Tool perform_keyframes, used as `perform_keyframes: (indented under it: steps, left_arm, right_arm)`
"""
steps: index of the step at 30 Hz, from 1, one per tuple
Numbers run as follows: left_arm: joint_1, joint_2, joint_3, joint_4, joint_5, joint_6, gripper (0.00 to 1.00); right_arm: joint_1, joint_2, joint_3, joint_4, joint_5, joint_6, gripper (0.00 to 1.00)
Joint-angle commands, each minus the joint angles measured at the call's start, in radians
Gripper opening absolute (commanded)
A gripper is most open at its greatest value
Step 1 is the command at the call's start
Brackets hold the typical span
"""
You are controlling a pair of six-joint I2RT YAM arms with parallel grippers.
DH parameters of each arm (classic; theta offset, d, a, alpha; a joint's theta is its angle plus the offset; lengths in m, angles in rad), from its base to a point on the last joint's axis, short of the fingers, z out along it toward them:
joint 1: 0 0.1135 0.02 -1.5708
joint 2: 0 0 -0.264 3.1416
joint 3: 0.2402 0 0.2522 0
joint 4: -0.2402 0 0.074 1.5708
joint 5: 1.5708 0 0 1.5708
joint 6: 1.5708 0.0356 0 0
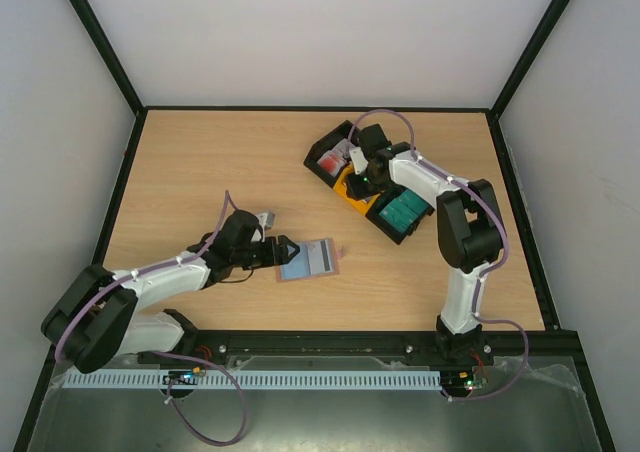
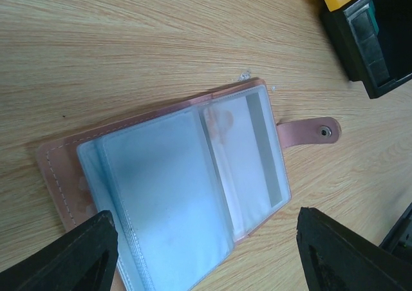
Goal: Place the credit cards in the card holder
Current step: Pick up the credit card from the storage box.
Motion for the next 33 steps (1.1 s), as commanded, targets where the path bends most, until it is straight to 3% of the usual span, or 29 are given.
perform_keyframes:
  steps: [1,24,33]
  left_arm:
    - [0.005,0.017,0.009,0.014,0.014,0.018,0.77]
    - [0.005,-0.009,0.014,0.014,0.007,0.008,0.76]
    - [0.005,-0.069,0.017,0.037,-0.001,0.001,0.77]
  right_arm:
    - [-0.001,-0.036,-0.014,-0.044,-0.009,0.001,0.23]
    - [-0.001,-0.144,-0.021,-0.050,-0.021,-0.002,0.02]
    - [-0.001,-0.300,-0.048,0.039,0.047,0.084,0.02]
